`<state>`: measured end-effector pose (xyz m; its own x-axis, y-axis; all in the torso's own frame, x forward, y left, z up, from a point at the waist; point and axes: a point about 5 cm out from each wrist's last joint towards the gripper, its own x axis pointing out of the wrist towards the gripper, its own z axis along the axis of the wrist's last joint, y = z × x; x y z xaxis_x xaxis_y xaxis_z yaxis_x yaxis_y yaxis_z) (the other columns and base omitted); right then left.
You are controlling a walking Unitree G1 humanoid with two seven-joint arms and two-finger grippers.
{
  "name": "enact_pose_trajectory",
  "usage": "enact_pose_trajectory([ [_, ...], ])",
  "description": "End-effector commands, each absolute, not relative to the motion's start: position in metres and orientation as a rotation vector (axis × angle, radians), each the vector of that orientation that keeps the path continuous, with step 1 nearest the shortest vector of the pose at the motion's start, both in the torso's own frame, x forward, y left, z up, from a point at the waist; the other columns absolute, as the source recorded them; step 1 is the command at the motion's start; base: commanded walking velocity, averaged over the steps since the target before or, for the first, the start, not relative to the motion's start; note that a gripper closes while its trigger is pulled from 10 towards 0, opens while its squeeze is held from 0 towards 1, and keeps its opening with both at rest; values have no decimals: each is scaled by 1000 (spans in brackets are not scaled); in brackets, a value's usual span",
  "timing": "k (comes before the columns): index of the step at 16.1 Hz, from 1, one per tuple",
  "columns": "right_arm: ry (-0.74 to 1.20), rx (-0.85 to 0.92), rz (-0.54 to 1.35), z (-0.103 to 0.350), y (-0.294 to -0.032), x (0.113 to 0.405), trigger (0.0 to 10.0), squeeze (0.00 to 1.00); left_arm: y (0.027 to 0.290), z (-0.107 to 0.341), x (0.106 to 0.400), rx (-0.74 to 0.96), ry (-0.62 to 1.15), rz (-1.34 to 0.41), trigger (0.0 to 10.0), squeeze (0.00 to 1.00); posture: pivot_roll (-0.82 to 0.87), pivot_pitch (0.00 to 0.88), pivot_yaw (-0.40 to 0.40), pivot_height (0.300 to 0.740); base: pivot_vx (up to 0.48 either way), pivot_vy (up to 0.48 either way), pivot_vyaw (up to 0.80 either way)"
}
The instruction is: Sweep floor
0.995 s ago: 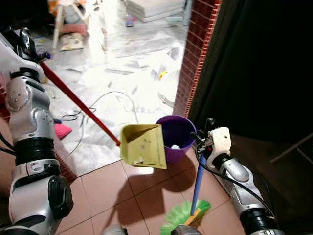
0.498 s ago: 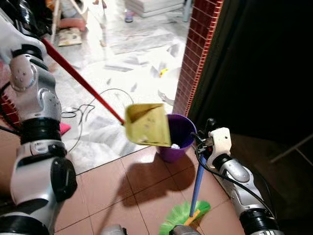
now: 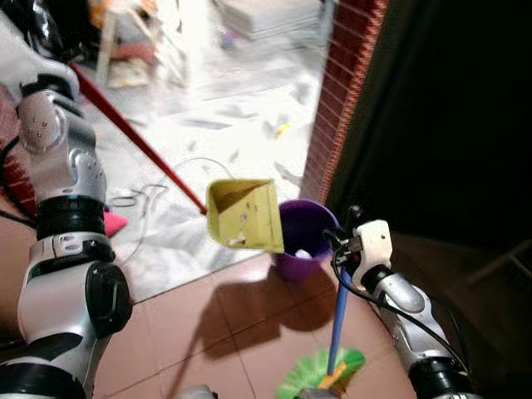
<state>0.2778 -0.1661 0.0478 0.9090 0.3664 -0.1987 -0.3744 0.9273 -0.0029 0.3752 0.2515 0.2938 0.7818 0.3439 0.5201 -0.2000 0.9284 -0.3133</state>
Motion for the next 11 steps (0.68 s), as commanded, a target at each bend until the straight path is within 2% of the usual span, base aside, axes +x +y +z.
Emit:
enact_pose_trajectory([
  [1,258,-43,375,38,-170,273,10000,0,250,318,372,-270,-714,282,10000,0,-128,0,28,740,296,0,0],
  [10,266,-52,390,37,-168,274,10000,0,248,319,374,-273,-715,276,10000,0,-127,0,25,740,364,0,0],
  [11,276,-50,389,36,-169,274,10000,0,248,318,374,-273,-713,271,10000,0,-127,0,24,740,296,0,-800],
])
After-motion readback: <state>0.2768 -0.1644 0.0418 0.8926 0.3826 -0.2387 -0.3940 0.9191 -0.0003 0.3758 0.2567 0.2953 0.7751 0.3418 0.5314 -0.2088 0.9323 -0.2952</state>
